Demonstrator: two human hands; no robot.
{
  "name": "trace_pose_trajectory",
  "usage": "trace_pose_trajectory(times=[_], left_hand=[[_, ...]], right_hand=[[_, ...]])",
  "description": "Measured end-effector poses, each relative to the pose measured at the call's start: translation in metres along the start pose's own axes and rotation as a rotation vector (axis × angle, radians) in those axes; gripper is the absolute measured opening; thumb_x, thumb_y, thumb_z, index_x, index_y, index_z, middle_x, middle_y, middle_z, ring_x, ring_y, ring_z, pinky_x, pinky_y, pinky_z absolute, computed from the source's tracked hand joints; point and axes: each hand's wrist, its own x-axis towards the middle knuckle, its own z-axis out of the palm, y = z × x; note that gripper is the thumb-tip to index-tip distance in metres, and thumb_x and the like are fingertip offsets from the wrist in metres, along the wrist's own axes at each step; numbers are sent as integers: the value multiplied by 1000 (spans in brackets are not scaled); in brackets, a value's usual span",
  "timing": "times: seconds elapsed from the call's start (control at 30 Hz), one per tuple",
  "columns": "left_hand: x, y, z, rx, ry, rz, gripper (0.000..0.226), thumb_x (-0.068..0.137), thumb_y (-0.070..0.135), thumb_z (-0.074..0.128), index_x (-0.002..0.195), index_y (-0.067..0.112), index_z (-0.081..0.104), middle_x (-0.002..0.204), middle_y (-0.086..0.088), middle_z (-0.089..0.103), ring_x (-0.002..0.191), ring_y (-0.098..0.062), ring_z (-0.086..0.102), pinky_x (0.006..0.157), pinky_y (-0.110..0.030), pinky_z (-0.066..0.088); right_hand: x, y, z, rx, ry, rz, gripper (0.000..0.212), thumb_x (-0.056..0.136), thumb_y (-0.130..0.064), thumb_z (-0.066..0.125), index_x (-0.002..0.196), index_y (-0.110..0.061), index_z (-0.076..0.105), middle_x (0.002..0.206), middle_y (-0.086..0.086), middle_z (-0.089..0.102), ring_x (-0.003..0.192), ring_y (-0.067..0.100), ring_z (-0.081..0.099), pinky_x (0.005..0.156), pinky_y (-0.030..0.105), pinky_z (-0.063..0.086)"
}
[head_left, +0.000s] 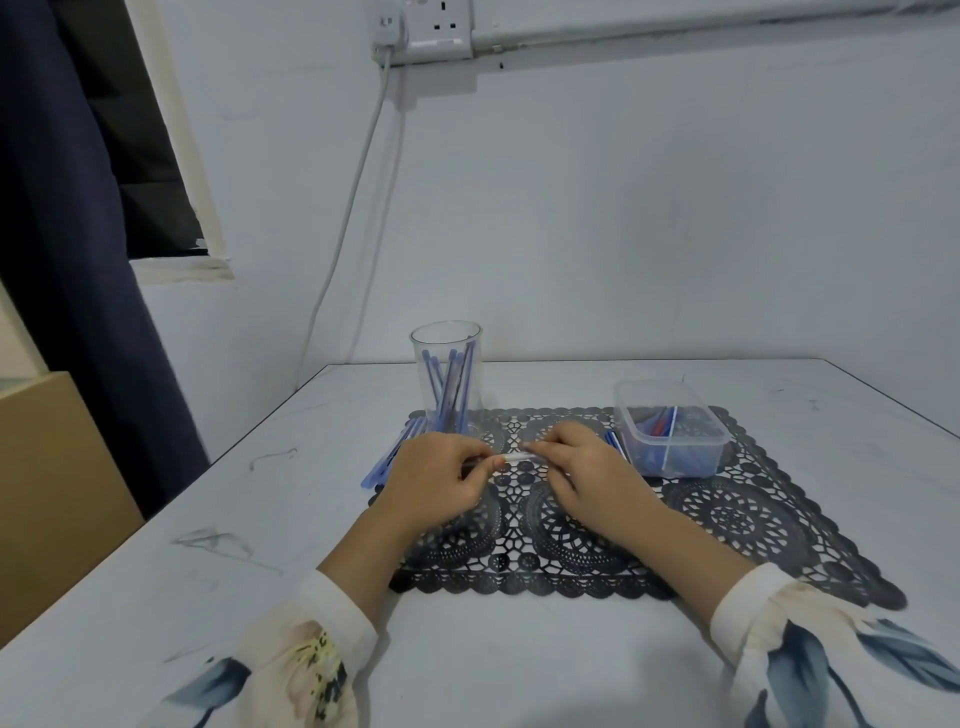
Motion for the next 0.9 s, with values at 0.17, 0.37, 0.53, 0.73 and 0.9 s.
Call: trace_pose_trajectory(times=[0.17,0.37,0.53,0.73,0.9], left_hand=[[1,-4,1,35,88,66,16,87,34,60,89,27,74,66,9,66,61,-5,49,53,-15,32],[5,-10,8,3,225,124,26,85,40,49,84,28,72,67,15,62,68,-4,44,75,-29,26],[5,-13,13,-27,261,137,28,84,41,45,85,28,70,68,20,56,74,-1,43,79,-27,21],[6,-16,14,-23,267,123,27,84,40,46,85,28,70,68,23,54,74,-1,44,79,-29,23],[6,-19,15,44,275,1,22,89,36,51,90,28,71,72,12,64,77,-9,49,77,-26,18]], right_hand=[[1,1,-2,-26,-1,-18,26,88,-7,54,111,-3,65,96,6,60,87,18,56,76,25,45],[2,-2,-6,-21,-16,-49,30,89,-16,42,103,-3,65,87,7,61,81,20,57,74,29,47],[2,-4,-11,6,-25,-57,43,88,-26,31,103,-4,65,82,7,63,75,22,59,70,30,50],[2,0,-8,4,1,-3,36,93,-24,41,115,-9,64,89,7,64,82,23,60,74,29,47],[5,0,-9,98,-6,145,38,99,-22,37,135,-15,47,105,2,59,100,16,54,85,25,39]])
